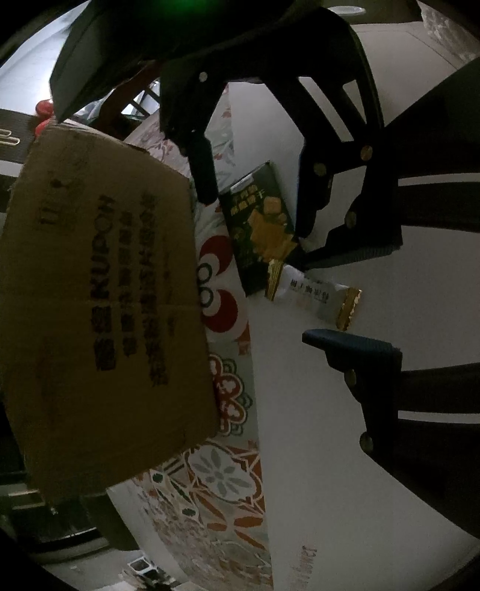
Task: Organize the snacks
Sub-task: 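Grasp the white-gold wrapped bar with the left tool while the right tool grasps the green cracker packet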
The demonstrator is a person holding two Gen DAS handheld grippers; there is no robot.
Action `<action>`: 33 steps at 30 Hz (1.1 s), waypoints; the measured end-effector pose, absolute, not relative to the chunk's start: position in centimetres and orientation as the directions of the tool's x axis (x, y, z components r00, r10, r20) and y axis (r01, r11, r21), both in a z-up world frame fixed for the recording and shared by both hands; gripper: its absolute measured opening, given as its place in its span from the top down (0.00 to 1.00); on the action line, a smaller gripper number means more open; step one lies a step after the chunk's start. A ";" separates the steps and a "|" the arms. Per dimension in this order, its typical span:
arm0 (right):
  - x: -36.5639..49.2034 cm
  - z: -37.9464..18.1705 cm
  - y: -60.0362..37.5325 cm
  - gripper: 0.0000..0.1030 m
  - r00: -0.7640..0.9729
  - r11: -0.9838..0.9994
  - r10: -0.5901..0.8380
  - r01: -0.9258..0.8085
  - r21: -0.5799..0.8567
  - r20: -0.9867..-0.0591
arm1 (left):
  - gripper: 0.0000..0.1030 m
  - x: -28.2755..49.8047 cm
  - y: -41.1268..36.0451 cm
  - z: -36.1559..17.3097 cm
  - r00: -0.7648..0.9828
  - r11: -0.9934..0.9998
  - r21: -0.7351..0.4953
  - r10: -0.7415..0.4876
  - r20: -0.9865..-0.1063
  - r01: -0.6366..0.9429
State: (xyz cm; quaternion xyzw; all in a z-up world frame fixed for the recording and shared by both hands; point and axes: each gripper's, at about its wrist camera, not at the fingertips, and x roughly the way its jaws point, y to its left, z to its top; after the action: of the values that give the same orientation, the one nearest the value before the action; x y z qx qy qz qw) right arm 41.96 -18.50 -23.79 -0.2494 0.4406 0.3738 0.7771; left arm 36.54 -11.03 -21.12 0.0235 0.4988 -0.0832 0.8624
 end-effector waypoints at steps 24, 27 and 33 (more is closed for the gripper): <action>42.7 -23.8 -17.3 0.35 0.265 0.506 0.367 -0.861 -0.048 -0.892 | 0.78 35.8 -10.1 -21.4 0.476 0.994 -0.092 -0.112 -0.872 0.066; 42.1 -23.7 -17.6 0.39 0.299 0.555 0.355 -0.830 -0.057 -0.886 | 0.78 35.5 -9.8 -21.3 0.482 0.995 -0.088 -0.103 -0.870 0.054; 41.0 -23.5 -18.5 0.46 0.382 0.677 0.324 -0.733 -0.070 -0.866 | 0.78 34.8 -9.5 -20.8 0.488 0.995 -0.092 -0.096 -0.867 0.032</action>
State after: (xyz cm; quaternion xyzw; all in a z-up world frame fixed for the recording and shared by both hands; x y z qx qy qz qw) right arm 40.95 -18.47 -23.49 -0.2286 0.4470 0.3308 0.7991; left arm 34.77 -9.50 -20.77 -0.0318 0.5044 -0.0372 0.8621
